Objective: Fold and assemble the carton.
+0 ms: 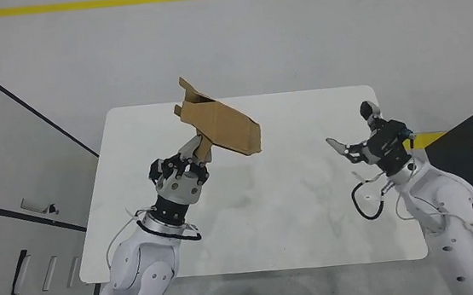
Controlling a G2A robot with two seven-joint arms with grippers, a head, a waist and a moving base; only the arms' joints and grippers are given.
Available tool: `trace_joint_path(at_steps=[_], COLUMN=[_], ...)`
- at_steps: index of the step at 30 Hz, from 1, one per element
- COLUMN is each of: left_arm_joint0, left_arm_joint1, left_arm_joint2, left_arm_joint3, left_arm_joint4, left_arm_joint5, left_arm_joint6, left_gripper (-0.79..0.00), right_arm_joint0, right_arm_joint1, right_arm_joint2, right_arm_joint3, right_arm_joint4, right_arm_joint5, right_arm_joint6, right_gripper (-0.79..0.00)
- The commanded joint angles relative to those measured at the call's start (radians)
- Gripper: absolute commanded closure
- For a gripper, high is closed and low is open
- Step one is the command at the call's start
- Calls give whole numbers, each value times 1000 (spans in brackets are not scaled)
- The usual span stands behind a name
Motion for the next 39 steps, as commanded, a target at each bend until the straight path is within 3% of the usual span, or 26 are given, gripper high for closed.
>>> trace_joint_path(at_steps=[1,12,15,20,22,29,32,39], left_arm_joint0=[-6,-15,-22,-23,-19,-17,-21,-16], left_arm_joint1=[-1,-3,-5,-6,-8,-8,-9,-10], left_arm_joint2=[2,6,10,10,12,12,14,9], left_arm_joint3=[4,9,14,18,18,18,20,19], left_arm_joint4=[-1,-2,-4,-3,-7,-2,-1,4], left_arm_joint5=[5,8,18,21,15,13,18,28], left_arm_joint6=[4,11,15,14,19,23,28,22], left_gripper=[0,0,0,0,0,0,0,0], right_arm_joint0=[5,4,3,35,44,44,24,118], right_arm_joint1=[4,4,7,31,44,44,44,77], right_arm_joint2=[10,1,-19,-54,-92,-92,-173,-224], right_arm_joint3=[-4,-3,36,61,60,60,74,82], right_arm_joint4=[12,41,268,661,870,870,1124,1623], right_arm_joint5=[-62,-92,-217,-339,-303,-303,-258,-78], right_arm_joint6=[-3,0,49,343,497,497,514,896], right_gripper=[-785,-785,-785,-785,-785,-785,-785,-785])
